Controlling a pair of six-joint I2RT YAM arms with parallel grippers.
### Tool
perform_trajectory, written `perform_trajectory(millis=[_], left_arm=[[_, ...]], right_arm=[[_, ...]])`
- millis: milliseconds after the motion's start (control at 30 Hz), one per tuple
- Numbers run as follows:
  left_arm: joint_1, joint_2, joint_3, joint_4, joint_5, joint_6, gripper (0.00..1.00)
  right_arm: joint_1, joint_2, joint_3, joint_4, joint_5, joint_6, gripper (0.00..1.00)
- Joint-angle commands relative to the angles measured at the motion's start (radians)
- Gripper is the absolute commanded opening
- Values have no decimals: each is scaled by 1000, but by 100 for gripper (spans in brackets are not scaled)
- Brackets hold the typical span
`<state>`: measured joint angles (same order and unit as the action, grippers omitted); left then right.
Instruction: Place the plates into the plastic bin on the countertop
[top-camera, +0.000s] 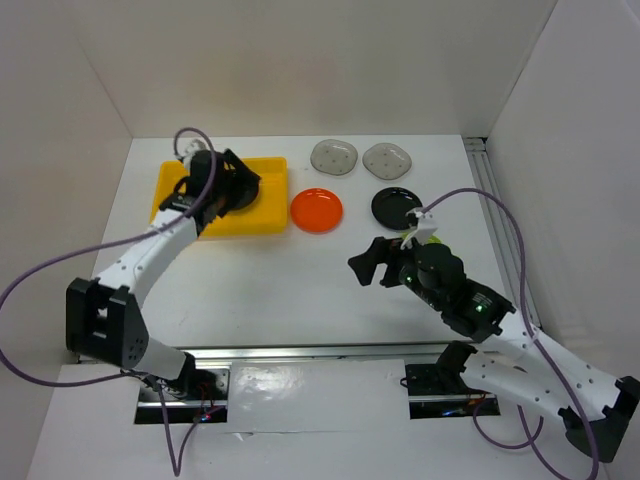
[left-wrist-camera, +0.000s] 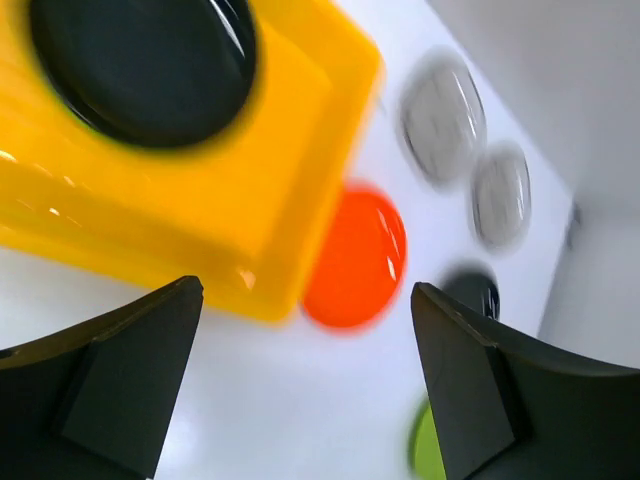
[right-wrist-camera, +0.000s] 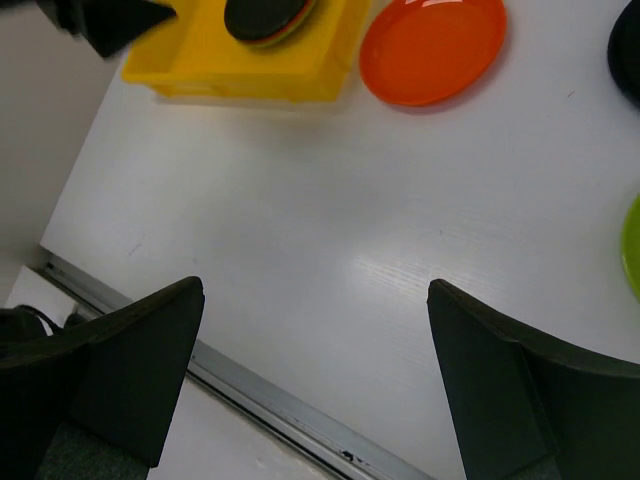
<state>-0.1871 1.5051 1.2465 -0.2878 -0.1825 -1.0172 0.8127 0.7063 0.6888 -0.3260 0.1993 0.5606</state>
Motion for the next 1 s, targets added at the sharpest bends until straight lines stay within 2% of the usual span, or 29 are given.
perform_trajectory(millis=[0, 33, 67, 133, 200, 267, 400, 433, 467, 533, 667, 800, 933, 967], left_arm=[[-194, -93, -195, 134, 107, 48, 99], [-248, -112, -308, 267, 144, 48, 99], [-359, -126, -359, 344, 144, 48, 99], [-463, -106, -439, 461, 155, 39, 99], [-591, -9, -440, 574, 129, 39, 99], [-667, 76, -412, 677, 126, 29, 99], [-728, 305, -316, 809, 156, 6, 99], [-729, 395, -255, 822, 169, 6, 99], [-739, 395, -228, 835, 169, 6, 99], [-739, 504, -181, 857, 178, -18, 98], [-739, 630, -50, 805, 120, -46, 96], [-739, 750, 169, 644, 77, -60, 86], [-739, 811, 243, 567, 58, -73, 77], [-729, 825, 252, 552, 58, -83, 70]], right_arm=[[-1, -53, 122, -82, 110, -14, 100], [-1, -53, 170, -135, 165, -14, 100], [-1, -63, 195, -165, 195, -14, 100], [-1, -88, 262, -240, 288, -14, 100], [-1, -122, 302, -281, 357, -14, 100], [-1, -146, 345, -324, 385, -5, 100], [-1, -179, 370, -372, 396, -5, 100], [-1, -179, 370, -381, 382, -5, 100], [-1, -179, 370, -381, 364, -5, 100], [-1, -202, 358, -381, 342, -5, 100], [-1, -202, 348, -381, 319, 5, 100], [-1, -211, 339, -393, 308, 5, 100], [-10, -222, 319, -393, 308, 15, 100], [-10, -231, 319, -393, 308, 15, 100]])
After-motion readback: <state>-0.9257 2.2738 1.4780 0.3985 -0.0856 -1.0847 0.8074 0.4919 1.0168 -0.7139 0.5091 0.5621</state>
